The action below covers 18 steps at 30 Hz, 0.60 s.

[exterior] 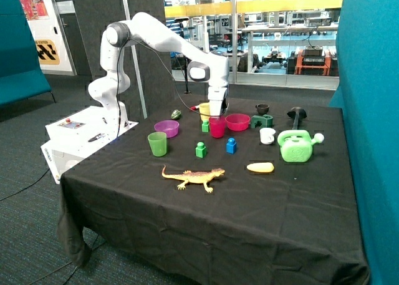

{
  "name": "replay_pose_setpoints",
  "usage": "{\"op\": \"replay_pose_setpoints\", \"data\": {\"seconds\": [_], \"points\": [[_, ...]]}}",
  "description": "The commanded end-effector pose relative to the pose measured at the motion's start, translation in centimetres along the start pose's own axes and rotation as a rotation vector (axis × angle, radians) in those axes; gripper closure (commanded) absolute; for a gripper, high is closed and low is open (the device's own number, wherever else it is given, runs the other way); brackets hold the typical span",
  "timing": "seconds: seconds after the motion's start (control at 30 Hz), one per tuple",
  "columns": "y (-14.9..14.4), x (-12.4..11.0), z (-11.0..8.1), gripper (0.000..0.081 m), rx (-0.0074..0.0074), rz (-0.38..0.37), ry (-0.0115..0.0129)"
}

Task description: Stack the cups

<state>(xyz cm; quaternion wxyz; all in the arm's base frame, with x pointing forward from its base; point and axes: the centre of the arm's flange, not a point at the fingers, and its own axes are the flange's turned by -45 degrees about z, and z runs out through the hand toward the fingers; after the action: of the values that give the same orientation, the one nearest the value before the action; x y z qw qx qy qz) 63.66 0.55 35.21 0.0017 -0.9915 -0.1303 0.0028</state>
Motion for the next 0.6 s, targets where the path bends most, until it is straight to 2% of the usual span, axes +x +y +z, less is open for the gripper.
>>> {"op": "replay_pose_setpoints", "data": {"seconds": [0.0,0.13,0.57], "points": [[-0.8,-0.7,-3.1,0.0808,-0.0042,-0.033,0.0050],[-1.1,-1.4,-4.6,0.0808,-0.0042,-0.050,0.0049],[-3.7,-3.2,-7.2,0.0808,-0.0044,-0.130,0.0048]]}}
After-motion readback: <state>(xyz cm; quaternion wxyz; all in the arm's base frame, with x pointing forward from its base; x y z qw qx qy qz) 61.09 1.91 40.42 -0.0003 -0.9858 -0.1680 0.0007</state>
